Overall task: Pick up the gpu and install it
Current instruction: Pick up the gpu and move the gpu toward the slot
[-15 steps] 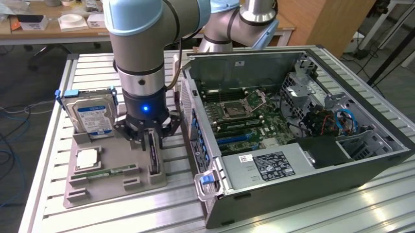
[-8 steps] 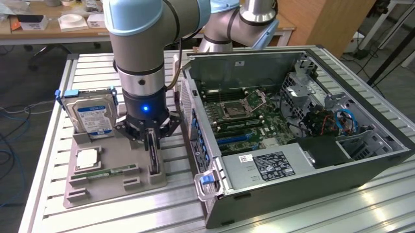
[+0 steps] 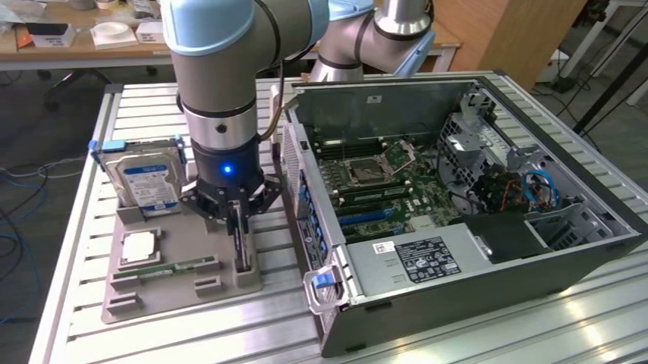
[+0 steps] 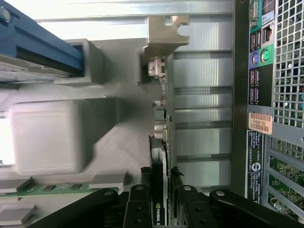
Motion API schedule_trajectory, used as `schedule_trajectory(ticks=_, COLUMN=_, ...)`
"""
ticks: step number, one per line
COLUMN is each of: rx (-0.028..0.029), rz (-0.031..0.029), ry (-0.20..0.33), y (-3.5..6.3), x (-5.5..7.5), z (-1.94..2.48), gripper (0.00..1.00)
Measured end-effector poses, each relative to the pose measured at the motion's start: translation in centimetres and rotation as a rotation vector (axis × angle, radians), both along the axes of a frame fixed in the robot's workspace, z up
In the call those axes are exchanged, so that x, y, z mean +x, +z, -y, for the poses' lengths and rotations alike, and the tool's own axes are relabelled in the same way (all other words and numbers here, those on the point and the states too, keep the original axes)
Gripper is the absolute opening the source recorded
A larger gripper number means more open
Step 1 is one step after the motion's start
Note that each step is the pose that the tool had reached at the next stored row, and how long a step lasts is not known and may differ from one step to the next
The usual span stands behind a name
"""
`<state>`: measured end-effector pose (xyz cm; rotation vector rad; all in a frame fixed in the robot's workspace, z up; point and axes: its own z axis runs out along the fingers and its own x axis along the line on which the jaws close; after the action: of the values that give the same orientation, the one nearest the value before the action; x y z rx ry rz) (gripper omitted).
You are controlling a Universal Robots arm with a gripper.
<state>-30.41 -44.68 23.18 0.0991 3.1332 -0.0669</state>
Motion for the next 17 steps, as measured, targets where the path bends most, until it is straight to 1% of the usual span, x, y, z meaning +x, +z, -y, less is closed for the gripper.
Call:
schedule_trajectory(ticks=1, rx=0.0, rz=0.0001, ry=0.0, y=0.0, x=0.0, z=0.0, gripper=0.27)
schedule_trajectory(ticks=17, rx=0.0, rz=0.0, ry=0.0, y=0.0, x=0.0, z=0.0, gripper=0.27)
